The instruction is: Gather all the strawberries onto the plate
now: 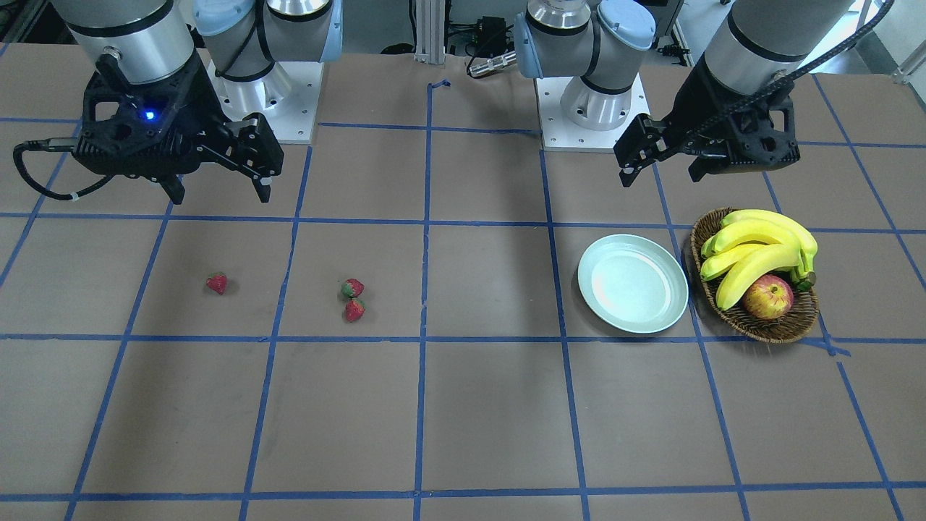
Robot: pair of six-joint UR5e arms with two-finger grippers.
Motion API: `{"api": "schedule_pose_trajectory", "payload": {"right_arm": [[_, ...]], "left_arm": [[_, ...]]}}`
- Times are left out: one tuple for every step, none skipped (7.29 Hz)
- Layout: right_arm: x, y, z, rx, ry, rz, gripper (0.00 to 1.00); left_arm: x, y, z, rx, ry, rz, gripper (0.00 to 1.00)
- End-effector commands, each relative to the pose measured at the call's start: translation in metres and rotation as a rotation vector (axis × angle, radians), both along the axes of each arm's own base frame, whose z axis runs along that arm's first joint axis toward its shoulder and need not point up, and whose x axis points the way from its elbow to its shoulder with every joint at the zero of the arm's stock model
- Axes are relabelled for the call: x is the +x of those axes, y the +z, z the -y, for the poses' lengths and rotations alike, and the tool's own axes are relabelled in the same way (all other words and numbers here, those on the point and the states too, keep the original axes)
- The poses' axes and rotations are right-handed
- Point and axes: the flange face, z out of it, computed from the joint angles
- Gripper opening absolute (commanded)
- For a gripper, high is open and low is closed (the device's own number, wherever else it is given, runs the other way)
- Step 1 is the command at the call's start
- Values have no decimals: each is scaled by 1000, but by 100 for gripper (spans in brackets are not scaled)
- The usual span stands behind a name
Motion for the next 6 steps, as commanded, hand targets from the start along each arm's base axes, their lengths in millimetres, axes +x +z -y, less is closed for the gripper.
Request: {"api": "schedule_pose_trajectory", "payload": {"right_arm": [[-1,0,1,-1,-2,0,100],[0,2,0,-2,0,-1,100],[-1,2,0,-2,0,-2,100],[0,2,0,-2,0,-1,100],[0,2,0,-2,0,-1,100],[1,1,-1,-1,1,-1,100]], "left_arm": [[-14,-2,-5,5,-30,2,100],[-17,-2,-7,7,-37,2,100],[-17,-2,-7,7,-37,4,100],[-17,-3,-6,7,-37,4,100],[-18,-4,-4,4,-31,-10,100],[-16,-4,-5,7,-26,6,100]]}}
